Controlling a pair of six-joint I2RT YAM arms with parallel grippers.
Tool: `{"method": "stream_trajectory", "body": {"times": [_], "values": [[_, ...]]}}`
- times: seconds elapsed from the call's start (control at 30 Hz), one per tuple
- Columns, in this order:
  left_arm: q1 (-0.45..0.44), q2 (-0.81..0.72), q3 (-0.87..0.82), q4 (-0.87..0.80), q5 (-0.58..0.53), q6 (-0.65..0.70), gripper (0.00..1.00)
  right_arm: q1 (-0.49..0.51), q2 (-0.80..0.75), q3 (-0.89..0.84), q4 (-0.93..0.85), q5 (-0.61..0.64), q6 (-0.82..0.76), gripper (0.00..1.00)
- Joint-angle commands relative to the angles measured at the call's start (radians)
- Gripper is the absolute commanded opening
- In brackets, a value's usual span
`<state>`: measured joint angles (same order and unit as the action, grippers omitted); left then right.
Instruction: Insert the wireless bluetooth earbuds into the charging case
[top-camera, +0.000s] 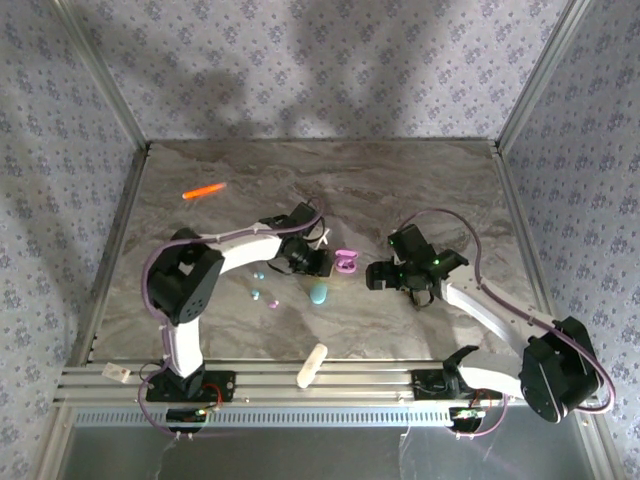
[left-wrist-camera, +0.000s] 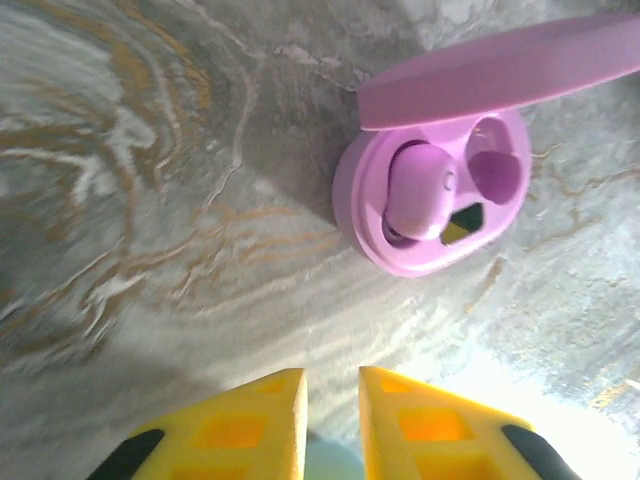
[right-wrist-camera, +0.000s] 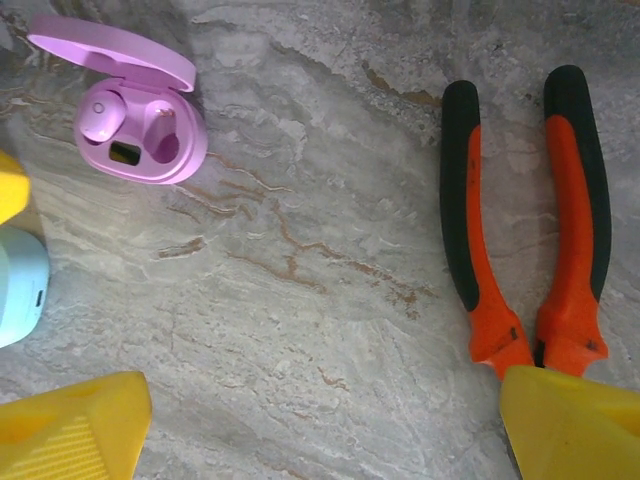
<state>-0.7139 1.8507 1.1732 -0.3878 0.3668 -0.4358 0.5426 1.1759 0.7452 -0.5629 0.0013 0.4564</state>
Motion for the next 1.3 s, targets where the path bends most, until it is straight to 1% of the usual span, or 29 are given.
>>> {"method": "stream_trajectory", "body": {"times": [0.0, 0.17, 0.23, 0.4, 0.47, 0.53, 0.57, 0.7, 0.87, 1.0, 1.27], "values": [[0.005, -0.134, -0.04, -0.035, -0.067, -0.032, 0.28, 0.007, -0.03, 0.024, -0.022, -0.032, 0.01, 0.92], [0.042, -0.32, -0.181, -0.048, -0.117, -0.098, 0.47, 0.037, -0.026, 0.055, 0.006, -0.062, 0.011, 0.97], [0.063, -0.392, -0.239, -0.055, -0.124, -0.125, 0.58, 0.055, -0.014, 0.078, 0.008, -0.079, 0.006, 0.99], [0.101, -0.515, -0.339, -0.101, -0.118, -0.154, 0.83, 0.126, 0.027, 0.145, -0.023, -0.072, -0.012, 1.0], [0.112, -0.551, -0.373, -0.117, -0.111, -0.167, 0.88, 0.158, 0.041, 0.158, -0.029, -0.061, -0.01, 1.0], [0.126, -0.595, -0.421, -0.116, -0.093, -0.196, 0.97, 0.184, 0.051, 0.161, -0.026, -0.052, -0.003, 1.0], [0.133, -0.625, -0.452, -0.107, -0.082, -0.217, 1.0, 0.198, 0.058, 0.161, -0.022, -0.05, 0.0, 1.0], [0.165, -0.745, -0.572, -0.067, -0.021, -0.303, 1.0, 0.245, 0.1, 0.182, -0.03, -0.026, 0.002, 1.0], [0.201, -0.816, -0.652, -0.051, 0.051, -0.352, 1.0, 0.257, 0.143, 0.216, -0.071, -0.001, 0.008, 1.0], [0.216, -0.794, -0.695, 0.027, 0.146, -0.391, 1.0, 0.252, 0.165, 0.255, -0.089, 0.006, 0.002, 1.0], [0.224, -0.696, -0.702, 0.114, 0.174, -0.393, 1.0, 0.245, 0.207, 0.316, -0.083, 0.029, -0.013, 1.0]]}}
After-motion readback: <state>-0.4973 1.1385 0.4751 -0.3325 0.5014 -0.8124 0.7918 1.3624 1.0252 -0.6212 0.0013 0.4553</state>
